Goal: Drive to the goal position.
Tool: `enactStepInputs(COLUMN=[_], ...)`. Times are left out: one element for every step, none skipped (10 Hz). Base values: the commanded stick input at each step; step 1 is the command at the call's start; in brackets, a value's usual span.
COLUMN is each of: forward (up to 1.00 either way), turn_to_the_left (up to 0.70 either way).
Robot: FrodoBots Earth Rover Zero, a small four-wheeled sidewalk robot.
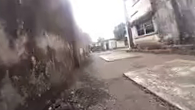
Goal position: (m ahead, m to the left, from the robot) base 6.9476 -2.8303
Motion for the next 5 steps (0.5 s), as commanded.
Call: enactStepInputs(forward=[0.70,0.70,0.70,0.70,0.70], turn_to_the_left=[0.00,0.00,0.00,0.00,0.27])
